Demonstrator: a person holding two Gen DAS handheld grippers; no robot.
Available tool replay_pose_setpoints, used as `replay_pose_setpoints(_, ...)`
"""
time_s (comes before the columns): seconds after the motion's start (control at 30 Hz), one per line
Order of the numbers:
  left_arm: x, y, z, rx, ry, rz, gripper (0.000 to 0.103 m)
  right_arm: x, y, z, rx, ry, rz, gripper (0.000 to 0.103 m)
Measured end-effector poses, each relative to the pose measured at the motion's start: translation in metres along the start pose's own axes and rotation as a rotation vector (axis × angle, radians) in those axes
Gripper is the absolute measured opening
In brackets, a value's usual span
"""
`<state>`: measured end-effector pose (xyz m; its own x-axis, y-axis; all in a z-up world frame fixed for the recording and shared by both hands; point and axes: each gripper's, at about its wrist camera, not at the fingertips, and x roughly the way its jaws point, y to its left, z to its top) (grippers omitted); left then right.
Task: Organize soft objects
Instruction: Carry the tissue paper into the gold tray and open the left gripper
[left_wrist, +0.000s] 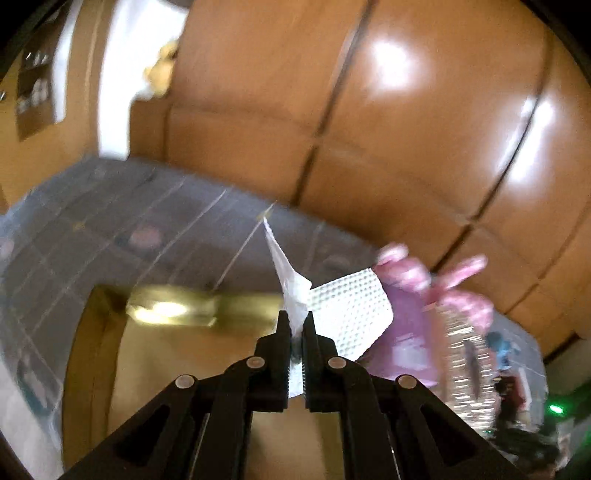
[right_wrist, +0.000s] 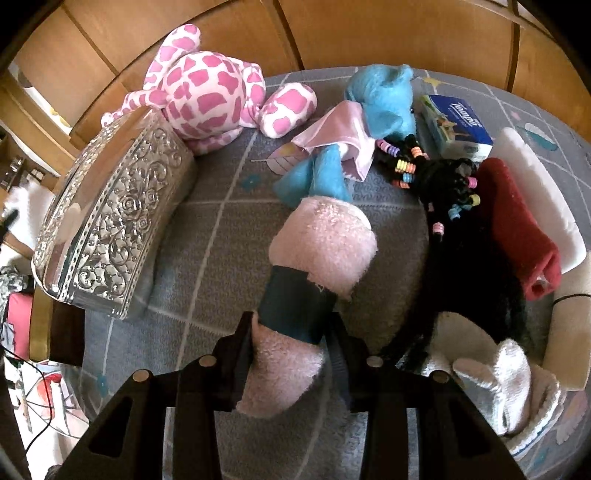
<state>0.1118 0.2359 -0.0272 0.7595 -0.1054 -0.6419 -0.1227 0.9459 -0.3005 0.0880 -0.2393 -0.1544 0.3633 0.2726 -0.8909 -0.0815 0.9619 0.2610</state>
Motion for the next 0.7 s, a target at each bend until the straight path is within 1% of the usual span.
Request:
replay_pose_setpoints(0.03,0.011,0.008,-0.005,-0.020,0.025,0.024,0.005,0.000,0.001,0.000,0.000,-0.001,-0.005,0.038)
replay_pose_setpoints(0.1,0.036,0.017,-0.019,-0.034,0.107,0.055,0.005,0.000,0.002,-0.001,0.002,-0.004,-0.012,0.038)
replay_pose_setpoints(0.13,0.045,0.018,-0.025,-0.038,0.125,0.076,0.006,0.000,0.002,-0.001,0.005,-0.005,-0.014,0.038)
replay_pose_setpoints(0.17,0.057,0.021,-0.030,-0.039,0.149,0.103,0.011,0.000,0.002,-0.002,0.007,-0.006,-0.017,0.038)
replay_pose_setpoints(0.2,0.070,0.024,-0.036,-0.046,0.188,0.113,0.013,0.000,0.002,-0.002,0.007,-0.006,-0.019,0.038)
replay_pose_setpoints(0.23,0.078,0.027,-0.043,-0.071,0.214,0.114,0.022,0.000,0.002,-0.002,0.007,-0.006,-0.022,0.038)
replay_pose_setpoints(0.27,0.084,0.030,-0.046,-0.092,0.230,0.108,0.038,0.000,0.002,-0.002,0.009,-0.006,-0.025,0.038)
replay_pose_setpoints(0.3,0.087,0.030,-0.050,-0.101,0.238,0.100,0.046,0.000,0.002,-0.002,0.010,-0.007,-0.026,0.038)
replay_pose_setpoints(0.33,0.087,0.028,-0.051,-0.099,0.234,0.105,0.057,0.000,0.002,-0.002,0.009,-0.007,-0.030,0.038)
replay_pose_setpoints(0.37,0.084,0.026,-0.053,-0.092,0.220,0.120,0.062,0.000,0.002,-0.002,0.009,-0.007,-0.033,0.038)
replay_pose_setpoints(0.4,0.081,0.025,-0.053,-0.093,0.203,0.120,0.063,0.000,0.002,-0.001,0.010,-0.007,-0.037,0.038)
replay_pose_setpoints(0.47,0.070,0.024,-0.050,-0.091,0.168,0.119,0.073,0.002,0.005,-0.001,0.006,-0.011,-0.048,0.038)
replay_pose_setpoints(0.5,0.064,0.023,-0.050,-0.083,0.155,0.126,0.075,0.002,0.006,-0.001,0.005,-0.014,-0.053,0.038)
replay_pose_setpoints(0.53,0.059,0.022,-0.050,-0.075,0.144,0.138,0.080,0.002,0.007,-0.002,0.005,-0.016,-0.056,0.038)
replay_pose_setpoints(0.57,0.053,0.021,-0.049,-0.065,0.131,0.153,0.083,0.003,0.008,-0.002,0.005,-0.018,-0.059,0.038)
replay_pose_setpoints(0.7,0.030,0.017,-0.047,-0.031,0.066,0.219,0.084,0.003,0.012,-0.004,0.006,-0.031,-0.076,0.038)
